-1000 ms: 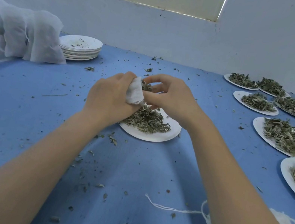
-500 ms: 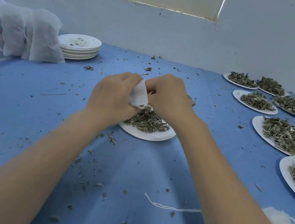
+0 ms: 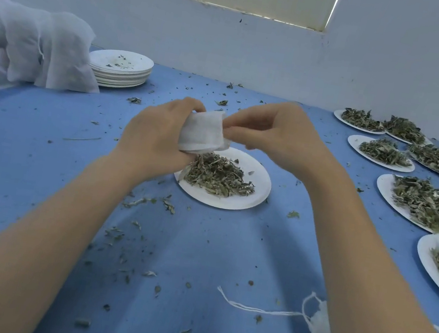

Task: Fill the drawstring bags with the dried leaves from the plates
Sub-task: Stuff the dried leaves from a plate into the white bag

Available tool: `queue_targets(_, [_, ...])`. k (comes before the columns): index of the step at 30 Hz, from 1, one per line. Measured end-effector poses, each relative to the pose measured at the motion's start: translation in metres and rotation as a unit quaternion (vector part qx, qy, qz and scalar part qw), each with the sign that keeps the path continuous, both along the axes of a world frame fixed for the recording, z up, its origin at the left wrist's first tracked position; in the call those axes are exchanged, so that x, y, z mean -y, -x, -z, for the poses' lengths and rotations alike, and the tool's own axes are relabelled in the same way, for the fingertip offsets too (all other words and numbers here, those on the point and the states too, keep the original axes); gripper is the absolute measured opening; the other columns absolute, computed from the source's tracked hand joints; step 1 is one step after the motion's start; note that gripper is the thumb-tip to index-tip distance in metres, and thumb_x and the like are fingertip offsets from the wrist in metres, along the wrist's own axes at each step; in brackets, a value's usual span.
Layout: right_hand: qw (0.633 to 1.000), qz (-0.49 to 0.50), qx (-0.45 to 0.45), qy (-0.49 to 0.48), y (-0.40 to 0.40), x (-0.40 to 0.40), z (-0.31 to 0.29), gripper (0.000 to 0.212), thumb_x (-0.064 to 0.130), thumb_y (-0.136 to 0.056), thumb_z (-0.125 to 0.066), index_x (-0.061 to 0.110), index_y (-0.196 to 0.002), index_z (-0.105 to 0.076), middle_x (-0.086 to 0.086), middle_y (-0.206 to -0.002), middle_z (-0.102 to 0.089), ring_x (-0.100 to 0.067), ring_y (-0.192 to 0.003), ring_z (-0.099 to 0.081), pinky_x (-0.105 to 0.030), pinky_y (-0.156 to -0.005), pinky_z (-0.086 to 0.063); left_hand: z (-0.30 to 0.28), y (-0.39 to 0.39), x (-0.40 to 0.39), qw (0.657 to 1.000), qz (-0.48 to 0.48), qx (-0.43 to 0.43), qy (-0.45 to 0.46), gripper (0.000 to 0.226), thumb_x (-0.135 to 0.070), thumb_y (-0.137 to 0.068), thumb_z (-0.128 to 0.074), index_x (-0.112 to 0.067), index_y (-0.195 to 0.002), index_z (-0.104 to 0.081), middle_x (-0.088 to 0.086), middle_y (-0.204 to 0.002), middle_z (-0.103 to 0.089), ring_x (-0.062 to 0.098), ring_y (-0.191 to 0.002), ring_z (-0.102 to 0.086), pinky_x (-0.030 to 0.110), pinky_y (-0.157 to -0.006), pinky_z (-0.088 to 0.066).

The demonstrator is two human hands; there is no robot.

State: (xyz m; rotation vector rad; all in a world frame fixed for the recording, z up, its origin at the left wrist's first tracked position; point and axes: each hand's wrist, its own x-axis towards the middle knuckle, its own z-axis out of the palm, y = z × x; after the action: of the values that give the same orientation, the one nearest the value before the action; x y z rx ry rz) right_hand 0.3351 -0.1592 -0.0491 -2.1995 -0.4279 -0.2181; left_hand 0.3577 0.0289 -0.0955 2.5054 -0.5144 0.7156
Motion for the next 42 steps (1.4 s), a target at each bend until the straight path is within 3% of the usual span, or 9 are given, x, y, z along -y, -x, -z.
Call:
queue_targets(3, [0.971,0.113,-0.047,0.207,-0.005,0.008,0.005,0.042,0.058,-0.073,-0.067,0.031,-0.105,-0.066,0.014,-0.095,-0.062,-0.006,-0.093,-0.055,-0.024,-0.069,-0.04,0.0,-0.001,-0.002,1.0,-0.016,-0.011,0.015,0.052,-0.018,-0.07,-0.068,-0.018,-0.12,-0.051,0.004,-0.107,-0.058,0.026,-0.086,-0.049,0.03,-0.068,-0.035])
queue_targets(6, [0.921,0.115,-0.169,0.332,-0.003,-0.002,0.015,0.076,0.076,-0.062,-0.062,0.022,-0.116,-0.059,0.004,-0.1,-0.056,-0.016,-0.097,-0.051,-0.031,-0.065,-0.04,0.001,-0.002,-0.004,0.999,-0.028,-0.014,0.026,0.052,-0.016,-0.071,-0.066,-0.018,-0.12,-0.05,0.002,-0.108,-0.057,0.021,-0.084,-0.045,0.031,-0.069,-0.035])
queue_targets(10, [0.91,0.126,-0.135,0.37,-0.004,-0.019,0.028,0.062,0.076,-0.059,-0.064,0.016,-0.064,-0.049,0.001,-0.066,-0.051,-0.014,-0.06,-0.05,-0.027,-0.047,-0.031,0.001,-0.003,-0.005,0.999,-0.04,-0.013,0.016,0.049,-0.017,-0.071,-0.066,-0.017,-0.118,-0.05,0.004,-0.106,-0.058,0.027,-0.088,-0.051,0.031,-0.068,-0.036])
queue_targets(13, [0.897,0.135,-0.089,0.411,-0.004,-0.022,0.032,0.051,0.064,-0.068,-0.066,0.016,-0.064,-0.047,0.003,-0.066,-0.045,-0.012,-0.056,-0.044,-0.025,-0.046,-0.025,0.001,-0.003,-0.004,0.999,-0.041,-0.02,0.011,0.048,-0.017,-0.072,-0.065,-0.018,-0.118,-0.05,0.004,-0.107,-0.057,0.027,-0.09,-0.051,0.03,-0.068,-0.034])
queue_targets(18, [0.916,0.105,-0.106,0.371,-0.008,-0.016,0.029,0.046,0.041,-0.076,-0.07,0.015,-0.105,-0.044,0.002,-0.083,-0.047,-0.017,-0.068,-0.051,-0.025,-0.05,-0.034,0.003,-0.002,-0.003,0.999,-0.043,-0.031,-0.003,0.048,-0.017,-0.074,-0.064,-0.019,-0.12,-0.05,0.004,-0.107,-0.056,0.03,-0.093,-0.051,0.031,-0.069,-0.033])
queue_targets(24, [0.919,0.08,-0.092,0.376,-0.01,-0.014,0.03,0.031,0.03,-0.078,-0.07,0.015,-0.102,-0.057,0.002,-0.08,-0.059,-0.018,-0.062,-0.067,-0.021,-0.047,-0.039,0.003,-0.002,-0.001,0.998,-0.047,-0.035,-0.015,0.046,-0.019,-0.075,-0.064,-0.018,-0.119,-0.049,0.005,-0.105,-0.056,0.027,-0.089,-0.048,0.031,-0.068,-0.031])
queue_targets(30, [0.945,0.05,-0.091,0.311,-0.016,-0.009,0.034,0.01,0.019,-0.078,-0.074,0.021,-0.087,-0.071,0.002,-0.079,-0.067,-0.001,-0.048,-0.056,-0.004,-0.034,-0.03,0.005,-0.003,-0.002,0.998,-0.033,-0.027,-0.053,0.051,-0.023,-0.073,-0.066,-0.017,-0.12,-0.049,0.005,-0.109,-0.058,0.03,-0.093,-0.052,0.03,-0.069,-0.031])
queue_targets(38, [0.981,0.057,-0.044,0.183,-0.005,0.011,0.006,0.006,0.016,-0.075,-0.076,0.022,-0.074,-0.074,0.013,-0.051,-0.062,0.002,-0.049,-0.06,-0.004,-0.039,-0.034,0.007,-0.006,-0.007,0.995,-0.037,0.002,-0.089,0.053,-0.017,-0.071,-0.068,-0.014,-0.121,-0.05,0.008,-0.111,-0.059,0.031,-0.095,-0.053,0.03,-0.072,-0.028])
queue_targets(42, [0.981,0.051,0.014,0.187,0.001,0.007,-0.008,0.006,0.015,-0.078,-0.073,0.019,-0.081,-0.075,0.008,-0.062,-0.066,-0.007,-0.061,-0.065,-0.013,-0.063,-0.046,0.008,-0.008,-0.008,0.992,-0.034,0.018,-0.124,0.052,-0.015,-0.072,-0.067,-0.011,-0.122,-0.051,0.011,-0.11,-0.06,0.033,-0.099,-0.053,0.035,-0.081,-0.03])
